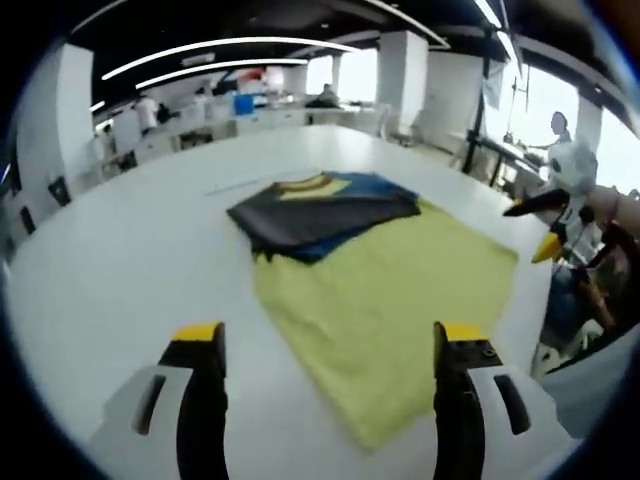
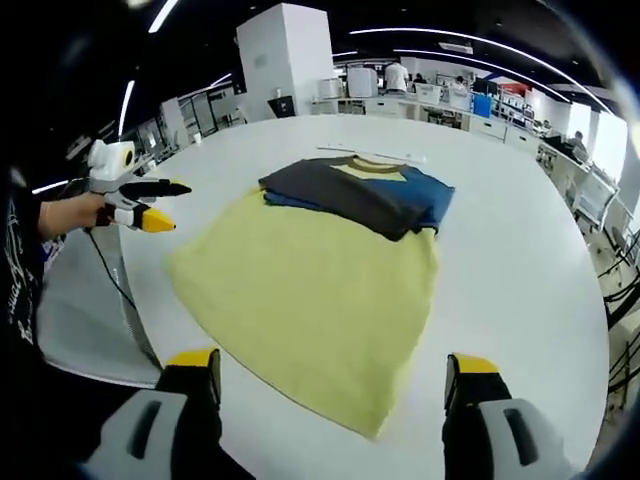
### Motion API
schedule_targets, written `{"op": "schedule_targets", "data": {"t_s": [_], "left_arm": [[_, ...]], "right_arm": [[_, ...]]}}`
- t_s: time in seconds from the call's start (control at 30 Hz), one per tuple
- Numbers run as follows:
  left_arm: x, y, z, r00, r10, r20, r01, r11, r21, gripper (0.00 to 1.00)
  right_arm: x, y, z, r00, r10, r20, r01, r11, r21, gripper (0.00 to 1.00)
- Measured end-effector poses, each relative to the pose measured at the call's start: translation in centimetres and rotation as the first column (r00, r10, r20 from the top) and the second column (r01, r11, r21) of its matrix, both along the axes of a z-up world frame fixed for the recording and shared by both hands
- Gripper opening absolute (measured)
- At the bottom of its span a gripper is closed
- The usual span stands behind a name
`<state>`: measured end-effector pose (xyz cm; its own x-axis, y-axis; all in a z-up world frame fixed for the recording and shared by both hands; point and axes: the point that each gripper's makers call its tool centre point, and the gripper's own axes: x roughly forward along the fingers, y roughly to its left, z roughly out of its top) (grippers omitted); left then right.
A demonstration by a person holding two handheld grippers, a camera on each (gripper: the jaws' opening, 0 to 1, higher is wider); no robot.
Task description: Fold the garment on the visible template until the final outline fits inside the template.
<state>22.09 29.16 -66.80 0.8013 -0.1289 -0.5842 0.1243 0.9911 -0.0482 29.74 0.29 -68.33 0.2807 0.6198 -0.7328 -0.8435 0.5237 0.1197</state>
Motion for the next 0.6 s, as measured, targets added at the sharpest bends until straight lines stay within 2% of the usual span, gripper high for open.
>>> {"op": "schedule_targets", "data": {"t_s": [0.27,0.4,0.6], "left_arm": [[-2.5,0.4,-2.4,0.997,0.041,-0.067,-0.043,0.999,-0.016,0.71],[-3.2,0.7,-3.6,0.995,0.067,-0.075,-0.07,0.997,-0.031,0.66],[-4.4,0.4,-5.0,0.989,0.067,-0.132,-0.07,0.997,-0.019,0.56]], "right_arm": [[0.1,-0.9,-1.5,0.998,-0.049,-0.03,0.048,0.999,-0.02,0.82],[0.1,-1.6,-2.6,0.996,-0.07,-0.058,0.067,0.996,-0.056,0.67],[0.8,-2.6,-3.9,0.995,-0.096,-0.031,0.093,0.991,-0.096,0.59]]}}
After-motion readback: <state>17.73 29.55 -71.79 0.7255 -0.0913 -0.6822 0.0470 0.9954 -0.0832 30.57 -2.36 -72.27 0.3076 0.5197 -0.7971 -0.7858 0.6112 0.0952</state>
